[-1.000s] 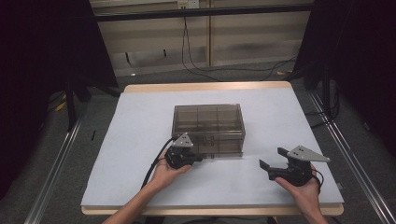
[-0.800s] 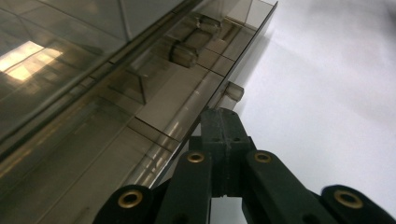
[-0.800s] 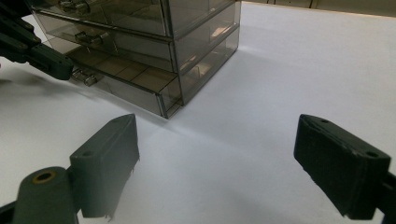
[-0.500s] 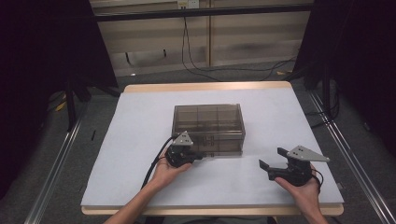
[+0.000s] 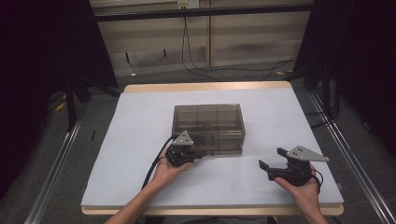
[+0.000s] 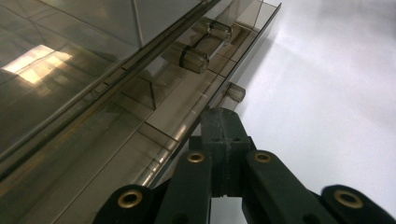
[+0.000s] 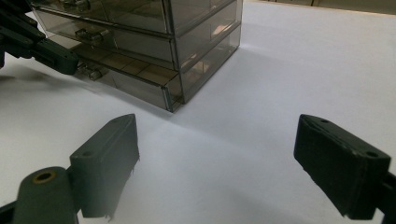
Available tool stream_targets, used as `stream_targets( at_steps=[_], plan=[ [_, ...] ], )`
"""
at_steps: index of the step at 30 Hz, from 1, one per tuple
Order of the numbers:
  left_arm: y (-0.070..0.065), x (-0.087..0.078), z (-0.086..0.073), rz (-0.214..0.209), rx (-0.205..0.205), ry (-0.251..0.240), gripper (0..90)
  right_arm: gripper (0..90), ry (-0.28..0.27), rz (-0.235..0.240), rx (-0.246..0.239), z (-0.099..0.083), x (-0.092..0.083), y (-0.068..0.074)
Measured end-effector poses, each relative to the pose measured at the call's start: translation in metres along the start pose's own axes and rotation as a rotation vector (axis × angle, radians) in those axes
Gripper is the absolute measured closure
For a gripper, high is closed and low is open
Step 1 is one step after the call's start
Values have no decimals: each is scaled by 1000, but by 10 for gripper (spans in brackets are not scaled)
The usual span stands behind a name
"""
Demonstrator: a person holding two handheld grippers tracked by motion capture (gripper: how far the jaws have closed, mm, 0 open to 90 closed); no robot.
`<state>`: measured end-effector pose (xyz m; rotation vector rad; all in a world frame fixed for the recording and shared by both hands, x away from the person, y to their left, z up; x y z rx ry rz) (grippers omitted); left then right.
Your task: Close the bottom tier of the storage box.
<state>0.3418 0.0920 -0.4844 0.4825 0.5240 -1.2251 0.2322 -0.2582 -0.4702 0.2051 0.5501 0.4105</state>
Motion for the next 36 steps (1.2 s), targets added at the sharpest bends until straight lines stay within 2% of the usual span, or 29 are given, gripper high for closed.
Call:
stream_targets(
  at_steps=[11,16,27,34,36],
  plan=[
    [2,1,0,8,-8,-10,900,137,6,2,-1,0,0,1],
    [1,1,1,23,5,0,900,136,5,-4,-2,0,0,1],
    [3,3,2,49,-1,0,900,136,9,-3,-8,0,1,1],
    [5,4,2,48,-11,-11,900,136,7,-5,-8,0,1,1],
    [6,4,1,51,-7,2,900,136,7,-3,-8,0,1,1]
  ],
)
Point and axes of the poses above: each handheld gripper's, and its own axes: x roughly forward along the jaws, z roughly out of its top, y roughly to its left, the point moved 1 cm from there along x, roughly forward along the jaws, and after that the axes turned 14 degrees about x, right-handed, at the moved point
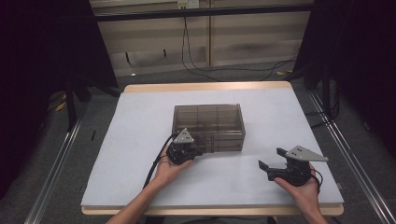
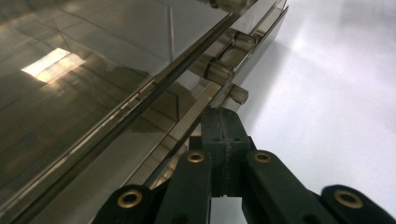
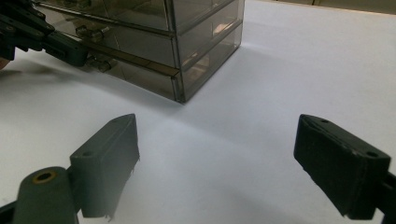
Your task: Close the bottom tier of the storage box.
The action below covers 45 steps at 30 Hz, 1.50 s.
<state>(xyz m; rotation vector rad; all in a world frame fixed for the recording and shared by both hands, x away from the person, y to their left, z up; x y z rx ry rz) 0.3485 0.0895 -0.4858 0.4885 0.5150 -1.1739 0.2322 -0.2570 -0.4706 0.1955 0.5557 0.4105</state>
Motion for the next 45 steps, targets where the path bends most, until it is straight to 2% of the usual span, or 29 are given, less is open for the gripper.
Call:
stream_targets(
  at_steps=[5,27,32,36,39,41,42,44,45],
  plan=[
    [3,2,-4,-1,-24,14,900,136,0,2,-1,0,0,0],
    [6,3,-6,-14,-30,1,900,136,3,5,-1,0,1,0],
    [4,2,-7,0,-26,11,894,133,0,3,3,0,0,0],
    [4,-4,-8,-4,-36,-11,842,131,-3,7,3,0,-1,-1],
    [4,-10,-8,-2,-22,-18,824,131,-1,8,3,0,-1,-1],
    [3,-12,-8,0,-23,-18,720,131,0,6,5,0,0,0],
    [1,-14,-8,-11,-13,-27,704,131,-1,5,4,0,0,0],
    [-1,-15,-8,-4,-7,-28,671,130,0,6,4,0,0,0],
    [-2,-17,-7,-9,-7,-29,605,131,1,5,4,0,0,0]
  ],
)
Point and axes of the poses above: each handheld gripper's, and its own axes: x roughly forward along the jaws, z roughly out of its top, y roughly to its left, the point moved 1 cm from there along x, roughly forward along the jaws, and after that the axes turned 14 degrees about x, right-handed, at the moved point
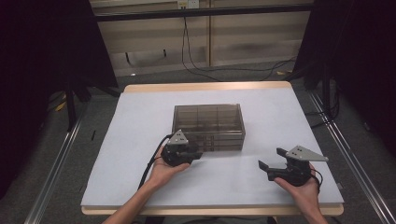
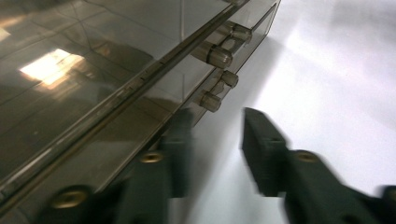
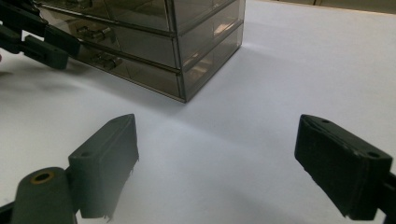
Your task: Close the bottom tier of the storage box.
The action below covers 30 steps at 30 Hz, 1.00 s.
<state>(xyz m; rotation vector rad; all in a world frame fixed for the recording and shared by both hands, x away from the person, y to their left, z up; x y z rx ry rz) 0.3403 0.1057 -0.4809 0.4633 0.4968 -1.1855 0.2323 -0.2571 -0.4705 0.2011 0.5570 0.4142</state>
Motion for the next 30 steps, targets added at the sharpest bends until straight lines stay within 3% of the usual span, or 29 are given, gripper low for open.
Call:
stream_targets(
  at_steps=[5,6,8,11,12,14,16,21,27,30],
  plan=[
    [-6,-8,1,20,-5,-32,442,130,0,-1,1,0,1,0],
    [-7,-10,1,26,1,-42,442,130,0,-1,1,0,1,0],
    [-9,-15,2,33,13,-47,342,130,1,0,0,0,1,0],
    [-12,-22,3,48,2,-75,281,130,1,0,1,0,1,0],
    [-11,-24,3,52,6,-89,213,130,1,-1,2,0,1,0],
    [-11,-30,3,67,2,-95,195,130,1,-1,2,0,0,0],
    [-10,-34,1,56,-15,-106,156,130,1,-2,1,0,1,0],
    [-8,-43,-4,68,-38,-80,62,128,0,-2,2,0,0,-1],
    [-11,-58,-13,92,-2,-79,24,127,0,-1,3,0,0,0],
    [-11,-67,-19,120,-21,-93,24,126,2,-2,7,0,0,-1]
  ],
)
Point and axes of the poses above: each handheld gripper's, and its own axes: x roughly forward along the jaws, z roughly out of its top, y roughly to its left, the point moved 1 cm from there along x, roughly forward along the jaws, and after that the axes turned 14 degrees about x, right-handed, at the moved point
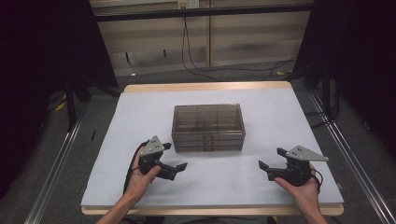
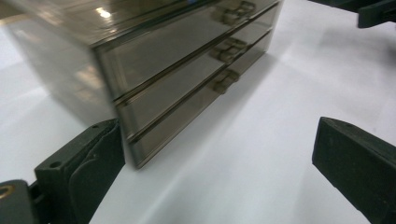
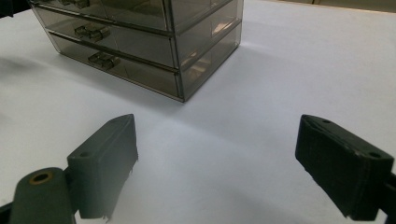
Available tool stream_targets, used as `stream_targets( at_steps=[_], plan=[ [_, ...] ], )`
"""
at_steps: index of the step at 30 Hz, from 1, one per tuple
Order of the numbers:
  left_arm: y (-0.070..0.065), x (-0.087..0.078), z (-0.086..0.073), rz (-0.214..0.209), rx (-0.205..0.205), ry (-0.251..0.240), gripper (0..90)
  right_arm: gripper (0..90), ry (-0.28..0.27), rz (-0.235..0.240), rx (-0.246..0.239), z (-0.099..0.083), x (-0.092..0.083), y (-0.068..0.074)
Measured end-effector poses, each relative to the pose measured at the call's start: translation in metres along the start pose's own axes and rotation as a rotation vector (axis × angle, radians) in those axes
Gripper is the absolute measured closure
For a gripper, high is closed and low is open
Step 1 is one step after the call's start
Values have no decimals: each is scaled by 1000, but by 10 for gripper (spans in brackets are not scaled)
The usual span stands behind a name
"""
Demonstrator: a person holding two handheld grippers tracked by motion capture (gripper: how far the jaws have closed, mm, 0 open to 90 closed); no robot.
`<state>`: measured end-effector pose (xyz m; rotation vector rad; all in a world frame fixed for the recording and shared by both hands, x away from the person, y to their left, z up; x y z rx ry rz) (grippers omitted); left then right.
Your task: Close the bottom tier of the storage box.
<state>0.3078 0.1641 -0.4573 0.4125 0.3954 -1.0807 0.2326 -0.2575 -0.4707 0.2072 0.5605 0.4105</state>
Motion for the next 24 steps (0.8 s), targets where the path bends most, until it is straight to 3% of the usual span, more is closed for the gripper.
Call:
stream_targets(
  at_steps=[6,13,16,18,19,21,22,24],
  plan=[
    [6,-19,-14,54,-31,-4,22,125,0,-1,1,0,0,0],
    [8,-38,-33,81,-68,-13,22,124,-2,-5,2,0,0,-1],
    [7,-46,-40,90,-51,1,22,121,-7,-10,5,0,0,-1],
    [6,-52,-47,106,-62,-9,22,120,-9,-9,8,0,0,-1],
    [5,-58,-54,136,-52,-8,22,117,-9,-10,7,0,0,-2],
    [7,-60,-58,141,-47,-12,22,116,-10,-12,9,0,0,-2],
    [7,-61,-62,158,-62,-22,22,115,-9,-14,11,0,0,-2],
    [9,-63,-68,145,-92,-28,22,105,-15,-19,15,0,1,-3]
  ],
)
Point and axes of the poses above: each handheld gripper's, and its own axes: x roughly forward along the jaws, z roughly out of its top, y roughly to its left, the point moved 1 cm from there along x, roughly forward along the jaws, and after that the axes turned 14 degrees about x, right-handed, at the moved point
